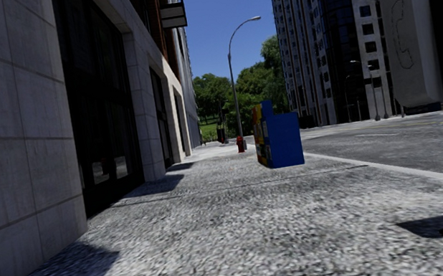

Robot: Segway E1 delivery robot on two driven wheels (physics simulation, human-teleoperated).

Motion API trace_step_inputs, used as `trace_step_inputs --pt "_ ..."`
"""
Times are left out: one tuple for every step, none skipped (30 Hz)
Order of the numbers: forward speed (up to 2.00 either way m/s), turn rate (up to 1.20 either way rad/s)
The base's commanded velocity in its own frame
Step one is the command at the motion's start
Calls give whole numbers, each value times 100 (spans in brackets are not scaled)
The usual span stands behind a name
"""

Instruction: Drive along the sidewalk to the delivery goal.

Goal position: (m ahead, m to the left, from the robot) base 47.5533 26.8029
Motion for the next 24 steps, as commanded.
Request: trace_step_inputs --pt "200 0" --pt "200 1" --pt "200 6" --pt "200 6" --pt "200 12" --pt "200 16" --pt "200 19" --pt "200 19" --pt "200 21" --pt "200 22" --pt "200 23" --pt "200 23" --pt "200 23" --pt "200 23" --pt "200 23" --pt "200 24" --pt "200 26" --pt "200 26" --pt "200 32" --pt "200 28" --pt "200 21" --pt "200 0" --pt "200 0" --pt "200 0"
